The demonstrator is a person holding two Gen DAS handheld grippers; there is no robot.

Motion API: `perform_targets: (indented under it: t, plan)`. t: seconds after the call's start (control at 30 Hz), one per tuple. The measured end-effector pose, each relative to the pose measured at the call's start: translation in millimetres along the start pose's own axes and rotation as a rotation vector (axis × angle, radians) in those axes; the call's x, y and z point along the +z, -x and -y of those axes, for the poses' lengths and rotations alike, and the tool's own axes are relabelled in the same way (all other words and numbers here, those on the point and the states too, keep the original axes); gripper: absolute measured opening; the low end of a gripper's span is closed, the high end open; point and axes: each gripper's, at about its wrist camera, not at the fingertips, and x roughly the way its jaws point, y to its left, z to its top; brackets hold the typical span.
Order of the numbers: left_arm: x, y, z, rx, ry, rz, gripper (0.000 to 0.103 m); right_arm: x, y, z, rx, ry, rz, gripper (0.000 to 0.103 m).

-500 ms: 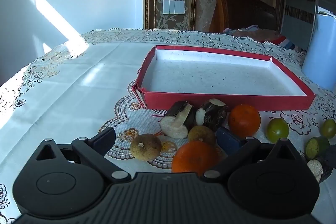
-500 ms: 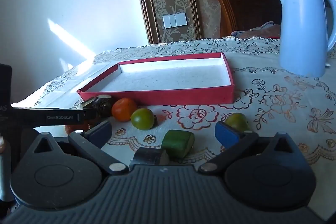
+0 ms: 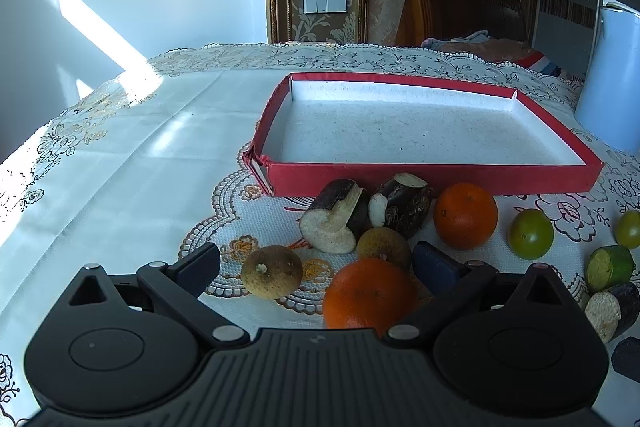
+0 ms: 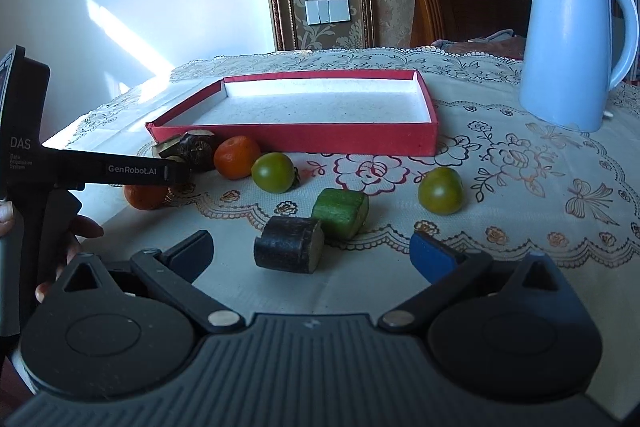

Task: Organize fruits
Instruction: 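Move the left tool toward the orange while the right tool approaches the black cylindrical piece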

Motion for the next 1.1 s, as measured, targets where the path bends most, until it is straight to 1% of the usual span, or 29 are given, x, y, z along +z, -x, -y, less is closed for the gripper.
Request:
perform_targets:
  t: [0.03,0.17,0.33,0.37,0.47,0.6,1.1]
  plan:
    - [0,0,0,0.000,0.001,0.001,0.103,4,1,-1,-0.013,0.000,-0.057,0.103]
    - [1,-1,-1,-0.001,-0.001,-0.006,0.103,4,-2,-6,-0.039,0.026,-0.058,0.103]
    - [0,-1,-2,-0.004,0.001,-0.008,0.103,6,-4,-9,-0.049,0.040,-0.075,0.103]
    - [0,-1,-2,-0.004,0.001,-0.009,0.103,4,-6,-8,-0.051,0.022,-0.057,0.103]
    - [-1,-1,-1,-0.005,-0.004,-0.010,0.103,4,-7,-8,-0.042,0.019,-0.060,0.103]
    - [-1,-1,1,-0.004,-0.011,-0.005,0.103,3,-6,-9,-0.043,0.022,-0.042,0.103]
    - [-2,0,3,-0.002,-0.023,-0.008,0.103,2,-5,-13,-0.050,0.052,-0.039,0.103]
